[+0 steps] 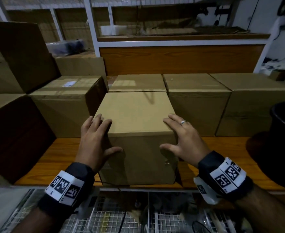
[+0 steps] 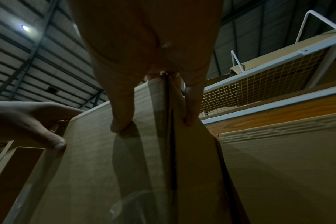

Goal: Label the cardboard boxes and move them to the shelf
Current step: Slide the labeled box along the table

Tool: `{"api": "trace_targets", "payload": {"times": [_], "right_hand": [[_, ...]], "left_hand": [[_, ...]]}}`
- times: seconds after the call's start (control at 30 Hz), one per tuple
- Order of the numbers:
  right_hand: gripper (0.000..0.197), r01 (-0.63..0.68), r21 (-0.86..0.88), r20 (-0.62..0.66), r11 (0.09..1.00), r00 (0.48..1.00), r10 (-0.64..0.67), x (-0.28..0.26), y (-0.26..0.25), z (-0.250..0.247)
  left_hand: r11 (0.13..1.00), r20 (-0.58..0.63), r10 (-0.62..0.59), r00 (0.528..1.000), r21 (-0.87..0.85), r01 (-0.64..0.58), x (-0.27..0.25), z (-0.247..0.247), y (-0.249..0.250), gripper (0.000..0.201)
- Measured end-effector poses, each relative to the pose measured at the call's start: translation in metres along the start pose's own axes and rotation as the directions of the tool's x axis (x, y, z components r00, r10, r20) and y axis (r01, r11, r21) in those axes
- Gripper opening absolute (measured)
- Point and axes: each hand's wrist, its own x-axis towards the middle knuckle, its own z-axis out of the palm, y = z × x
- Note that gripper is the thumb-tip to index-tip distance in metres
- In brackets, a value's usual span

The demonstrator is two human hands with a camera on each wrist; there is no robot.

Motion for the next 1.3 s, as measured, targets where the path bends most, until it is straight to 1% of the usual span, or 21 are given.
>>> {"api": "trace_targets", "payload": {"times": [0.1, 0.33, 0.53, 0.63, 0.77, 0.87, 1.07, 1.2, 1.3], "right_hand": [[0.083, -0.01, -0.017, 0.005, 1.0, 1.0, 0.011, -0.001, 0.0, 0.001], [0.086, -0.061, 0.013, 0.044, 0.998, 0.997, 0.061, -0.001, -0.002, 0.003], [0.091, -0.155, 0.05, 0.08, 0.987, 0.985, 0.151, 0.001, -0.007, 0.003], [0.094, -0.186, 0.044, 0.102, 0.982, 0.978, 0.181, 0.002, -0.008, 0.005], [0.095, -0.177, 0.053, 0.085, 0.983, 0.981, 0.172, 0.003, -0.005, 0.008], [0.095, -0.173, 0.058, 0.057, 0.983, 0.984, 0.17, 0.001, -0.006, 0.01], [0.099, -0.167, 0.05, -0.03, 0.985, 0.985, 0.168, 0.002, -0.009, 0.017], [0.099, -0.162, 0.025, -0.012, 0.986, 0.987, 0.162, 0.0, -0.009, 0.015], [0.099, -0.139, 0.054, -0.038, 0.989, 0.989, 0.141, -0.002, -0.011, 0.013]], "left_hand": [[1.0, 0.007, -0.025, 1.0, 0.002, 0.025, 0.001, 0.0, 0.001, 0.094], [0.993, 0.015, -0.109, 0.994, 0.04, 0.108, 0.002, -0.001, 0.001, 0.098], [0.988, 0.05, -0.155, 0.987, 0.027, 0.153, 0.005, -0.004, 0.002, 0.103], [0.987, 0.07, -0.157, 0.985, 0.027, 0.156, 0.005, -0.004, 0.001, 0.104], [0.985, 0.081, -0.17, 0.982, 0.022, 0.168, 0.006, -0.003, 0.002, 0.108], [0.985, 0.084, -0.167, 0.982, 0.048, 0.163, 0.007, 0.0, 0.006, 0.109], [0.988, 0.088, -0.155, 0.984, 0.017, 0.154, 0.006, 0.001, 0.005, 0.108], [0.994, 0.064, -0.11, 0.992, 0.026, 0.108, 0.002, 0.003, 0.001, 0.106], [0.996, 0.046, -0.091, 0.995, 0.026, 0.089, -0.002, -0.001, 0.0, 0.105]]}}
